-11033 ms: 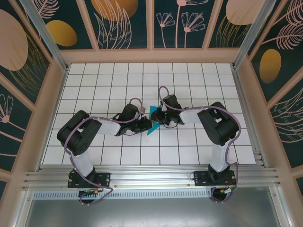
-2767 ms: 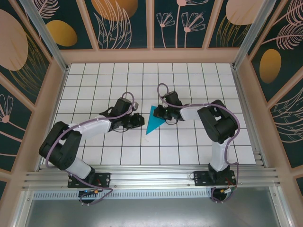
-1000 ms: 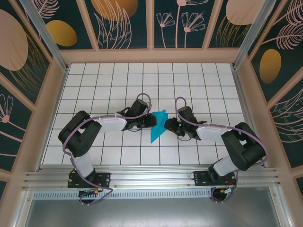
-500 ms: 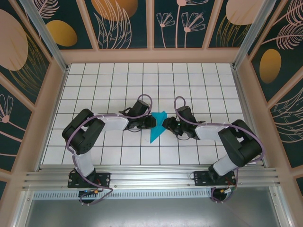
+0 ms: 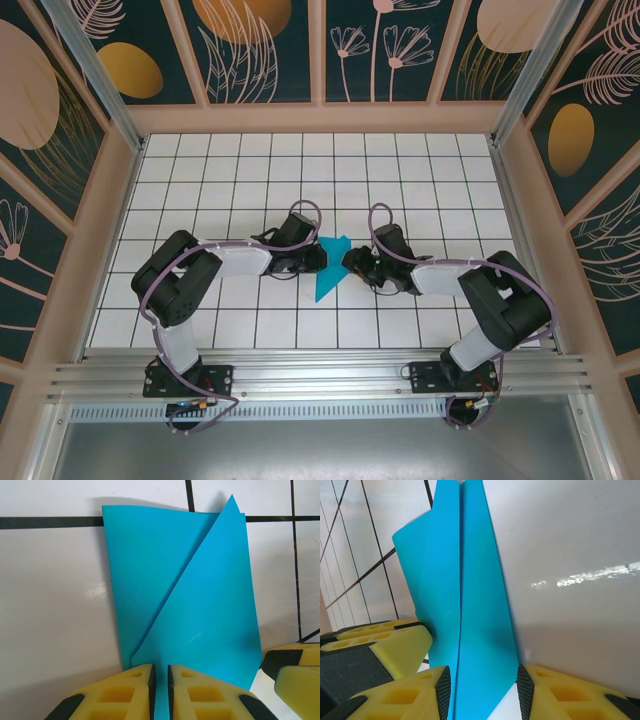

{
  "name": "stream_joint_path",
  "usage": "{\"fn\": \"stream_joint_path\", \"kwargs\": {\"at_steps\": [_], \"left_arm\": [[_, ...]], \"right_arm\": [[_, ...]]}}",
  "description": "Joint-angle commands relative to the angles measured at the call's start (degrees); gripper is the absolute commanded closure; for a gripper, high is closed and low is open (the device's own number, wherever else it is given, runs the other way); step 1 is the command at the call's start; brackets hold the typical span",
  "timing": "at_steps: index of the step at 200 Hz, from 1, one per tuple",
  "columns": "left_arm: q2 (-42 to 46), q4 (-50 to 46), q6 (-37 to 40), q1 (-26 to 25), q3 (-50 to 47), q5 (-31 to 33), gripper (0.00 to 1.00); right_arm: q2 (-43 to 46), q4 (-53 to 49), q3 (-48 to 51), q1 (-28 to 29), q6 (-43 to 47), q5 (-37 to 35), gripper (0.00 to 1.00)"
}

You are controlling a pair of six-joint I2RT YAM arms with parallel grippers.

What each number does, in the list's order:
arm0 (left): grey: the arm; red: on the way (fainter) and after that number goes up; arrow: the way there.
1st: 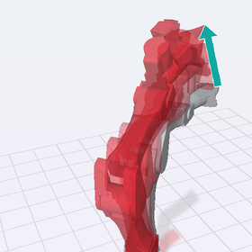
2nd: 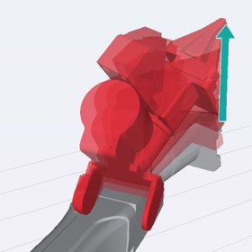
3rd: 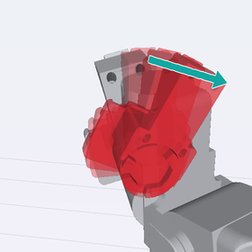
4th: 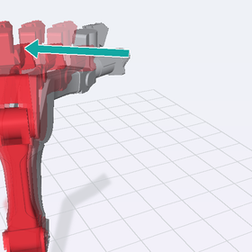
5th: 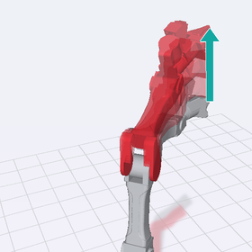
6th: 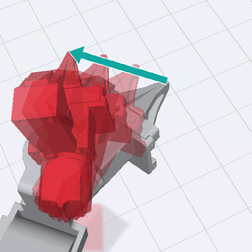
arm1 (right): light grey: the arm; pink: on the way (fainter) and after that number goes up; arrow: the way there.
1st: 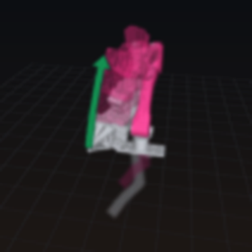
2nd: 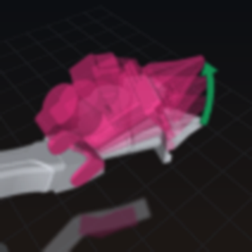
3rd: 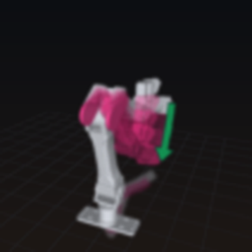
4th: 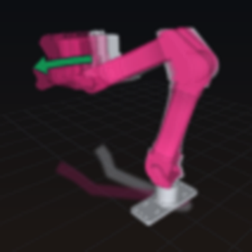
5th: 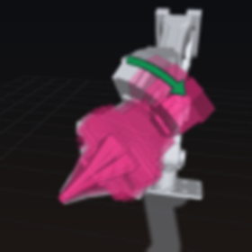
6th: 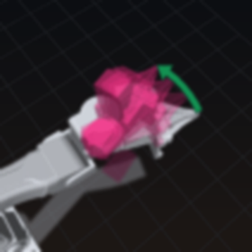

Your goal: Fold a paper plane with a square sheet of paper (pick it up from the middle)

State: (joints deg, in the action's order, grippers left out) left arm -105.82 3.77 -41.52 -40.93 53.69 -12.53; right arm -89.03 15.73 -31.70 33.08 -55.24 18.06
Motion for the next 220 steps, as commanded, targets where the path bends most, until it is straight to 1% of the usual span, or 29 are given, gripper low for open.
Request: {"fn": "stream_joint_path", "kwargs": {"at_steps": [1, 20, 37, 92, 114, 142, 158, 186, 220], "left_arm": [[0.17, -2.04, 0.92, 0.05, 0.17, 2.24, 0.81], [0.47, -1.17, 0.78, 0.04, -0.51, 1.86, 0.81], [0.46, -0.62, 0.49, -0.01, -0.84, 1.34, 0.81], [-0.28, 1.73, -0.78, 0.02, -1.81, -1.48, 0.81], [-0.55, 2.47, -1.18, 0.01, -2.09, -2.69, 0.81], [-0.88, 3.75, -1.92, 0.04, -2.45, -4.33, 0.8], [-0.81, 3.7, -2.04, 0.05, -2.67, -4.08, 0.81], [-0.62, 3.54, -1.93, -0.03, -2.46, -4.0, 0.8], [-0.42, 3.51, -2.22, -0.02, -2.41, -3.81, 0.81]], "right_arm": [[-0.96, 1.59, 0.92, -0.58, -3.67, 0.05, 0.57], [-1.0, 3.15, 1.79, -0.56, -5.07, 0.38, 0.57], [-1.6, 2.07, 1.19, -0.48, -5.41, 0.02, 0.56], [-3.73, 4.76, -0.15, -0.1, -6.02, 2.68, 0.57], [-3.6, 2.97, -1.35, 0.05, -5.61, 2.51, 0.58], [-3.54, -4.01, -4.31, 0.42, -4.54, -0.05, 0.59], [-3.81, -5.34, -5.1, 0.57, -4.26, -0.35, 0.59], [-3.34, -3.03, -4.94, 0.81, -4.02, 0.59, 0.59], [-1.1, 0.62, -4.32, 0.93, -2.14, 1.54, 0.57]]}}
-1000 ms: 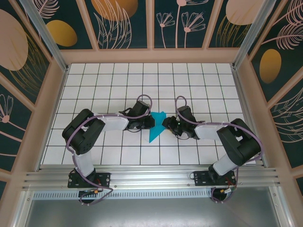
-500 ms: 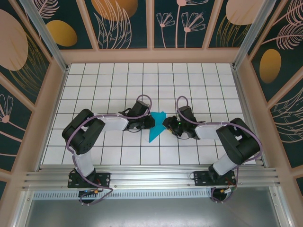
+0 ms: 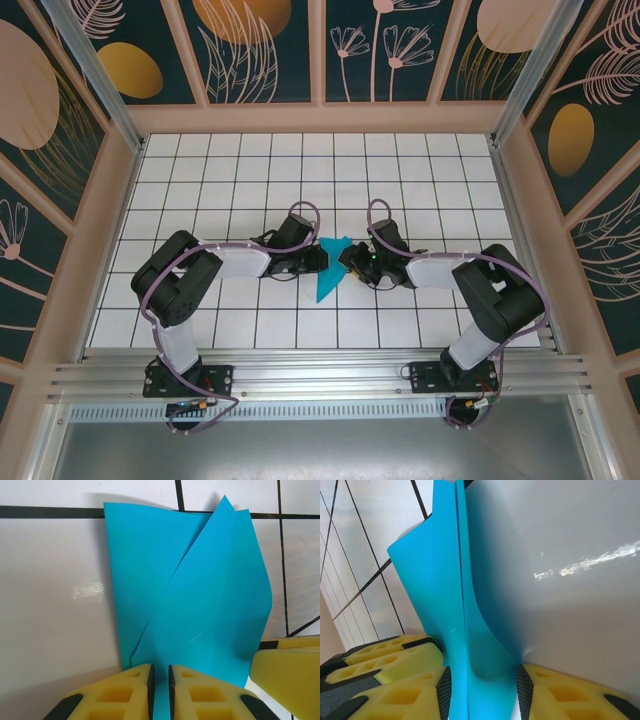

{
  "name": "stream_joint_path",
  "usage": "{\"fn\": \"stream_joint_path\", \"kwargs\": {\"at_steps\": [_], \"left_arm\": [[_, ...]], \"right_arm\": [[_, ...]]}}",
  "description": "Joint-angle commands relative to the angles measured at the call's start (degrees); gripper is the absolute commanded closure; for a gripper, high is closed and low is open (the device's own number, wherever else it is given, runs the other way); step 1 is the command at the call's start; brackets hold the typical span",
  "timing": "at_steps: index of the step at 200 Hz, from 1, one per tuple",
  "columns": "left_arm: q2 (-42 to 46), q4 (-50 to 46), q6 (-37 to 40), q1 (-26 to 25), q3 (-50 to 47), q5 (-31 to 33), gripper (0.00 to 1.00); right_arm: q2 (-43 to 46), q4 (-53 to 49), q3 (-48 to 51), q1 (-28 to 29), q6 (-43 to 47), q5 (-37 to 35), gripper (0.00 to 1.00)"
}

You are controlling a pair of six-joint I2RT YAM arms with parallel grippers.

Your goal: Fold a paper plane with a square sheet of paper (pick it up from the middle)

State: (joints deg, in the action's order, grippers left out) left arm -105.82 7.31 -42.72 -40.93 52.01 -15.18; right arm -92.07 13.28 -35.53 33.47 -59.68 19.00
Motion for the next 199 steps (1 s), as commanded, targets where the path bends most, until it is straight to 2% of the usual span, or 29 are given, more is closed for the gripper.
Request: {"fn": "stream_joint_path", "kwargs": {"at_steps": [1, 145, 199], "left_arm": [[-0.39, -0.02, -0.99, -0.03, -0.7, -1.17, 0.8], [1.58, 6.93, -6.47, 0.01, -3.97, -3.28, 0.8], [2.11, 6.82, -6.58, 0.0, -4.54, -2.29, 0.8]], "right_arm": [[1.96, 3.15, -0.5, 0.54, 2.38, 0.69, 0.57], [-2.58, 4.36, -4.25, 0.69, 8.88, 4.05, 0.57], [-5.49, 1.36, -7.6, 0.59, 12.31, 3.12, 0.57]]}}
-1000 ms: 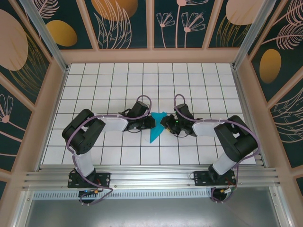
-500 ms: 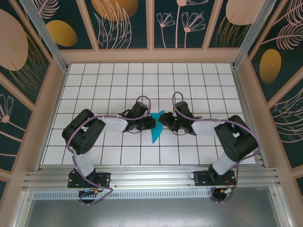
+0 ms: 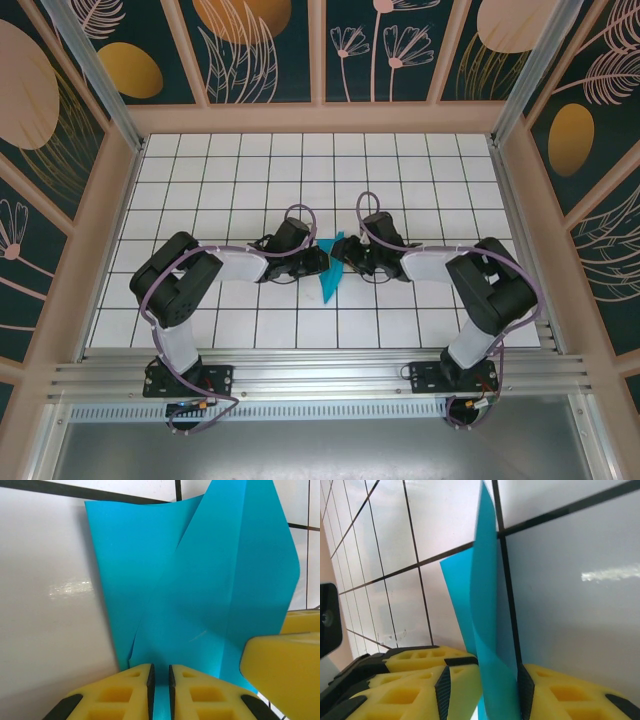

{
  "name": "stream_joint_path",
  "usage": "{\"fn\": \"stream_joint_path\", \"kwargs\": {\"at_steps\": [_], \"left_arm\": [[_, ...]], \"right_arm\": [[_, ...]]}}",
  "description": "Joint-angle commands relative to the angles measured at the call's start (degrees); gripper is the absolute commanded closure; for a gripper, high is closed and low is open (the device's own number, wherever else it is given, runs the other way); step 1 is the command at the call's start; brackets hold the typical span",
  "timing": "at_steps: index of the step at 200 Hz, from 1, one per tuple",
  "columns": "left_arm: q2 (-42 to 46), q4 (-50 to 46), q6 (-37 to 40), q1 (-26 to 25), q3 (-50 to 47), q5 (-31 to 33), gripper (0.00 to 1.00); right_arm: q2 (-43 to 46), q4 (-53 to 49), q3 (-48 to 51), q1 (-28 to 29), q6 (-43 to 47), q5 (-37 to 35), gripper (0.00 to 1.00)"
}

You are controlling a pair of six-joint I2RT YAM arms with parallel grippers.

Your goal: Fold a paper plane with a square sheet of paper (pick it up from the middle)

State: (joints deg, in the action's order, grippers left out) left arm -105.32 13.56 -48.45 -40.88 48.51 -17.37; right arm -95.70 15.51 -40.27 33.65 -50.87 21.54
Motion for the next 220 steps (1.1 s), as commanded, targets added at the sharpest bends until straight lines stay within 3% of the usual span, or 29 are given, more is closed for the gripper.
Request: {"fn": "stream_joint_path", "kwargs": {"at_steps": [1, 53, 161, 173, 190, 220], "left_arm": [[1.61, 0.54, -0.9, -0.06, -1.05, -0.11, 0.8], [2.12, 0.55, -0.95, -0.06, -1.45, 0.41, 0.8], [4.95, 0.24, -0.99, -0.06, -1.93, 1.78, 0.78], [6.55, 0.51, -1.02, -0.05, -2.72, 2.69, 0.76], [10.41, 1.21, -1.2, -0.01, -4.12, 4.39, 0.73], [19.1, 0.83, -1.85, 0.11, -8.64, 14.63, 0.66]], "right_arm": [[-1.95, -0.94, -2.92, 0.43, 3.54, 0.55, 0.57], [-3.74, -3.55, -5.71, -0.24, 5.89, 1.86, 0.6], [-4.59, -5.96, -6.47, -0.32, 8.59, 1.87, 0.89], [-3.74, -6.87, -6.89, -0.19, 9.38, 1.64, 0.95], [-2.0, -9.72, -8.06, -0.23, 10.92, -0.08, 0.95], [1.42, -23.24, -13.11, 0.54, 16.0, -9.44, 0.95]]}}
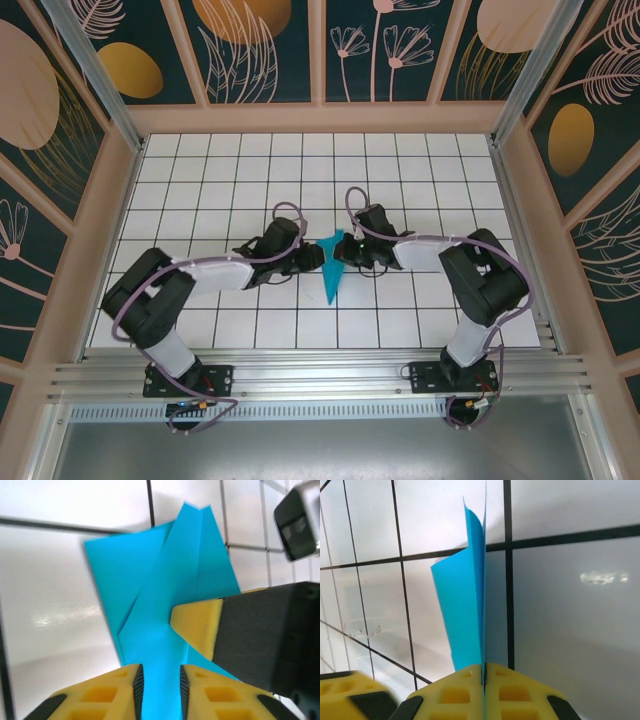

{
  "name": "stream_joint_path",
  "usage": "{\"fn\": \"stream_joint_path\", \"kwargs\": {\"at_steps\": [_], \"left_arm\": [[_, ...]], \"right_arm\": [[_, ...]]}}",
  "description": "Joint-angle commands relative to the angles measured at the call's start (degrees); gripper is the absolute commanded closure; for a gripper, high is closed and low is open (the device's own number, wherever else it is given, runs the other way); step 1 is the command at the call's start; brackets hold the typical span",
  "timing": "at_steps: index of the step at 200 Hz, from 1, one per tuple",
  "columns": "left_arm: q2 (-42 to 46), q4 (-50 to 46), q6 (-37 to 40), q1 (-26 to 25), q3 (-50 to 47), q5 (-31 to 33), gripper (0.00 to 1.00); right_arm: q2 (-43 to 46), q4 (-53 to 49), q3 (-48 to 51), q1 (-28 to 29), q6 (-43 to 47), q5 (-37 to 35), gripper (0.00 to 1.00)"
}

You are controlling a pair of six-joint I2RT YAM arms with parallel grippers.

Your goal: Fold a paper plane with a square sheet of paper (pick it up from the middle)

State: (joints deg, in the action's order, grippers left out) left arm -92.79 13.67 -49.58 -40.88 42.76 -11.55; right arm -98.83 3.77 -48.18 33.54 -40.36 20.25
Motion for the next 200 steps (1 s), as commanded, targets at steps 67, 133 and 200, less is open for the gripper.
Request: {"fn": "stream_joint_path", "kwargs": {"at_steps": [67, 133, 200], "left_arm": [[16.69, -6.2, 0.5, 4.12, -6.13, 21.51, 0.64], [30.62, -7.09, -4.55, 6.22, -14.7, 33.47, 0.54], [39.51, -8.29, -6.13, 6.43, -19.56, 36.77, 0.43]], "right_arm": [[-0.64, -55.78, -29.51, 8.94, 3.24, -50.91, 0.94], [-19.71, -71.73, -45.84, 16.73, -3.21, -57.88, 0.93], [-33.55, -68.18, -59.97, 20.81, 1.89, -46.99, 0.73]]}}
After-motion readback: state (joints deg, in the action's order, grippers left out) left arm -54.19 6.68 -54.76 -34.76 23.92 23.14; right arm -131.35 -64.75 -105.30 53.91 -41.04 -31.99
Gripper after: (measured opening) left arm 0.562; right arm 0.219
